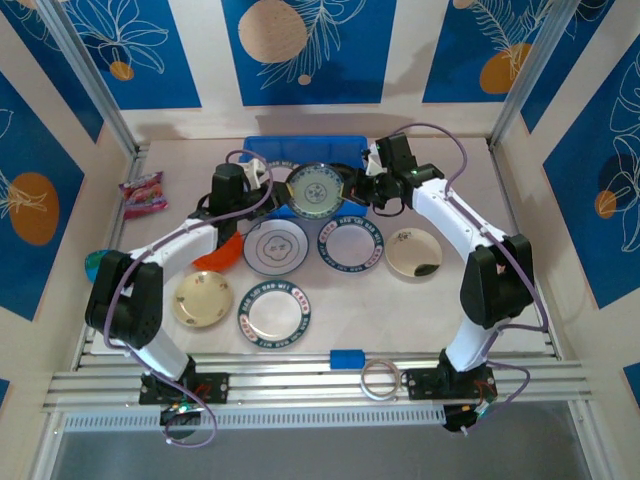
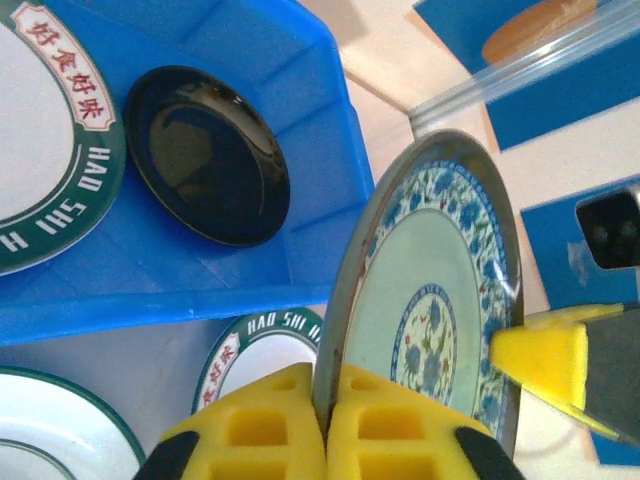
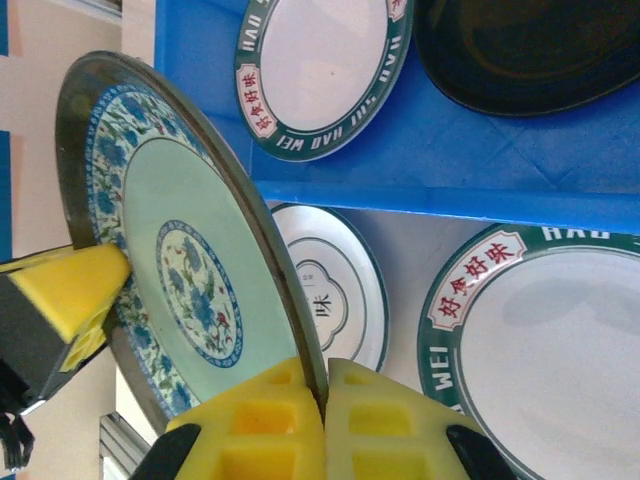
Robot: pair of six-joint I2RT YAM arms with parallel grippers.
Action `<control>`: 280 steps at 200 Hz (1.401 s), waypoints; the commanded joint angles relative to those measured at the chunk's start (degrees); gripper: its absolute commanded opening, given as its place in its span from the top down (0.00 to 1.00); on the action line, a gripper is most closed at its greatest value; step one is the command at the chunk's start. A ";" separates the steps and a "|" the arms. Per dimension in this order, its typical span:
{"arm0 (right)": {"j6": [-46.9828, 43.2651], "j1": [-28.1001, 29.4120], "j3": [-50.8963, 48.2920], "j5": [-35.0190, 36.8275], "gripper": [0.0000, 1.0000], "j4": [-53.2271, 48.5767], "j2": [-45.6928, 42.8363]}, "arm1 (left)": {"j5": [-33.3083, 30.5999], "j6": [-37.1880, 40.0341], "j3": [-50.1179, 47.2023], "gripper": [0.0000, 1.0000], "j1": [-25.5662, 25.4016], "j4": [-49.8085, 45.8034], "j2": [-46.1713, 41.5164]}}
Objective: Place the plates into the plastic bin on the countertop
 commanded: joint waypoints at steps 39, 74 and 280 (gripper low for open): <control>-0.62 -1.89 6.24 0.25 0.80 -4.35 2.08 | -0.12 3.57 7.02 1.00 -0.58 -5.36 1.80; -0.74 -5.87 5.38 3.96 0.56 -4.85 -1.93 | -3.49 5.93 12.94 1.00 -0.15 -9.57 4.47; 1.05 -19.03 -13.55 -1.02 0.57 -2.33 -17.54 | -4.85 4.73 48.72 1.00 -0.67 -14.97 41.39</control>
